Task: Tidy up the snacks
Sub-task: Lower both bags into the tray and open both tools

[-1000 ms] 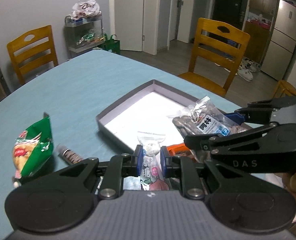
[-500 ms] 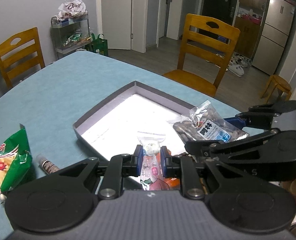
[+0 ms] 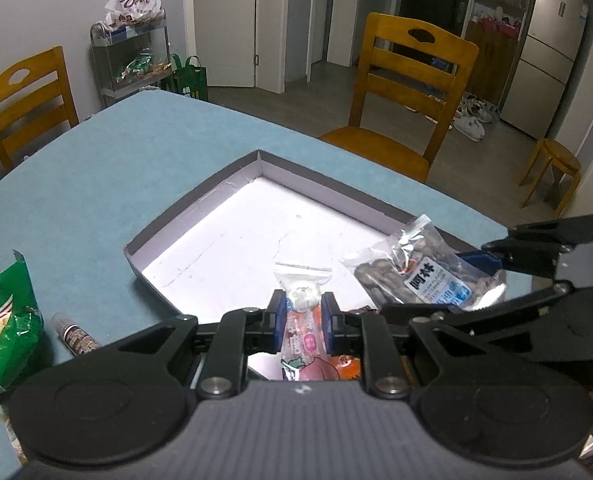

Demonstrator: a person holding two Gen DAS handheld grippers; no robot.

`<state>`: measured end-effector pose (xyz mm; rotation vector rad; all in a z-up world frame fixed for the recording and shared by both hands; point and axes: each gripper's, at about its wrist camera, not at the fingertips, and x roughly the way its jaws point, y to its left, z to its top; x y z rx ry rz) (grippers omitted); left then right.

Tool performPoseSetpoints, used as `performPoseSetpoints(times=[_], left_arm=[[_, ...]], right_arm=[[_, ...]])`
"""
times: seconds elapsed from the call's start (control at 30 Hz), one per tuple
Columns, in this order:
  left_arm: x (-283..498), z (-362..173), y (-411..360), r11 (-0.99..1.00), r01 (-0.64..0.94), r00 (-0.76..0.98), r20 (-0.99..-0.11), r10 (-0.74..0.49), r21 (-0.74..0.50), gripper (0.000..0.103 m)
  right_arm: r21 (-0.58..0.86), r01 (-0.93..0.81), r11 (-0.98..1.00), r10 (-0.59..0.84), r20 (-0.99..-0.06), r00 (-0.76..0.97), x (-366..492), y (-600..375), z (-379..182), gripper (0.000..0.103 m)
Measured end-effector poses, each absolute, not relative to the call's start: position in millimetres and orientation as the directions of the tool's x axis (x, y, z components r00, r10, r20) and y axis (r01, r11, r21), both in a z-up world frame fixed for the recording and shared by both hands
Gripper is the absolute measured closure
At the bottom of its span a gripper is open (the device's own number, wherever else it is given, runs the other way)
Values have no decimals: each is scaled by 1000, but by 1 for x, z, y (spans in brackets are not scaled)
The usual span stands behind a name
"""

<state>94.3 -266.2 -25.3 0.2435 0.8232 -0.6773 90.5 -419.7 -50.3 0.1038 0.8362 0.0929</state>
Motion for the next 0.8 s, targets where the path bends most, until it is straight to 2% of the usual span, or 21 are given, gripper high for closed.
performPoseSetpoints(times=[0.8], left_arm=[[127,-59,-299,750,658,415,-798,-436,-67,88]], right_arm=[[94,-33,995,94,-772,628,100,-421,-67,48]])
